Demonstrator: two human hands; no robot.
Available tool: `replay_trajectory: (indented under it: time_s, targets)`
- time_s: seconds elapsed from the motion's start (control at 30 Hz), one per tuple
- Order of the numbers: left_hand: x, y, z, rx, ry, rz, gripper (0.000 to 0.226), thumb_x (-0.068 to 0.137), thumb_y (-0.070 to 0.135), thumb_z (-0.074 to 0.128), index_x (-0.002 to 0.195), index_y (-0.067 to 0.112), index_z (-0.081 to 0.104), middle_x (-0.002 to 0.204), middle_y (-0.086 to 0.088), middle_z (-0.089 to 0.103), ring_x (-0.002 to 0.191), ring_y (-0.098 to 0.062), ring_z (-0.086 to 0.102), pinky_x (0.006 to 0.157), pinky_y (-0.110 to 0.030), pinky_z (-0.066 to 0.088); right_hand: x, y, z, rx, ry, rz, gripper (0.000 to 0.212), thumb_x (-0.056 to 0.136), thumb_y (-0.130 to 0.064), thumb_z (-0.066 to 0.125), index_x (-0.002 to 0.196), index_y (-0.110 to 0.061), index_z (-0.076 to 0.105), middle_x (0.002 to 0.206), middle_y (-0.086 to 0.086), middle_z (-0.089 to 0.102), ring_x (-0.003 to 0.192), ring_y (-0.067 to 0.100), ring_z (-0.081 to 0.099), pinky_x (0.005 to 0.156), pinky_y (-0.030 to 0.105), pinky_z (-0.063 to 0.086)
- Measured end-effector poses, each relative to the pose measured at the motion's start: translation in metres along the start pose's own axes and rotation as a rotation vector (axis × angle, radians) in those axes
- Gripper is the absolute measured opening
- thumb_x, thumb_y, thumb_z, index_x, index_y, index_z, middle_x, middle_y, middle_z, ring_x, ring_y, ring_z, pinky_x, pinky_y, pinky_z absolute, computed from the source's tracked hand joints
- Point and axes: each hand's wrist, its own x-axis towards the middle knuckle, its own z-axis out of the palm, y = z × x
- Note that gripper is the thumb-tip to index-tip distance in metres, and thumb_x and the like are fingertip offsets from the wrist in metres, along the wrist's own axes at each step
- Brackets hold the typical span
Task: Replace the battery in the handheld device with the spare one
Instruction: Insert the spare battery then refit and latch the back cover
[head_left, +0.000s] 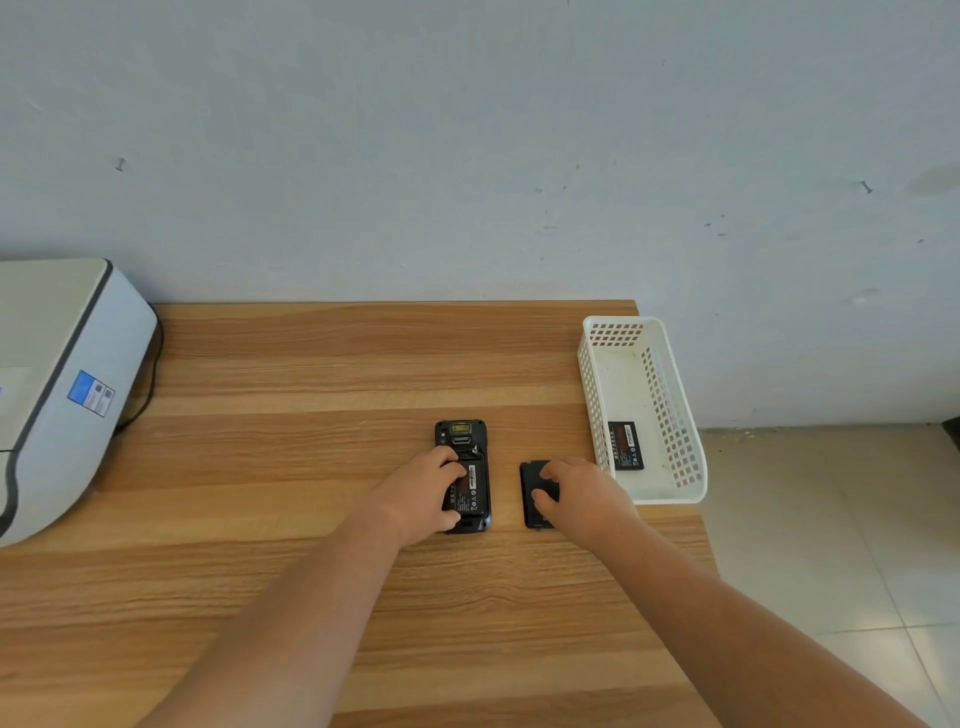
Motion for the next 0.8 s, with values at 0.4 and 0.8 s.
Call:
replay_trajectory:
  time_s: [0.4, 0.8]
  targets:
    - [0.003, -0.003, 0.005, 0.075, 0.033, 0.018, 0.062, 0.093, 0.038, 0.06, 0.147, 0.017, 0.04, 0.152, 0.003, 0.03, 0.133, -0.016, 0.038, 0.11, -0.031, 0.037, 0.002, -0.003, 0.001, -0.013, -0.002, -0.022, 0.041, 0.095, -0.04, 0.05, 0.131, -0.021, 0.055, 0.132, -0.003, 0.056, 0.115, 0.017, 0.055, 0.088, 0.034, 0.051]
    - [-0.005, -0.007, 0.009, 0.074, 0.097, -0.038, 0.062, 0.091, 0.043, 0.06, 0.146, 0.019, 0.041, 0.151, 0.004, 0.03, 0.133, -0.017, 0.04, 0.106, -0.036, 0.042, 0.008, -0.021, 0.012, -0.03, -0.062, -0.097, 0.04, 0.095, -0.04, 0.05, 0.13, -0.023, 0.053, 0.129, -0.002, 0.056, 0.114, 0.021, 0.054, 0.088, 0.038, 0.052]
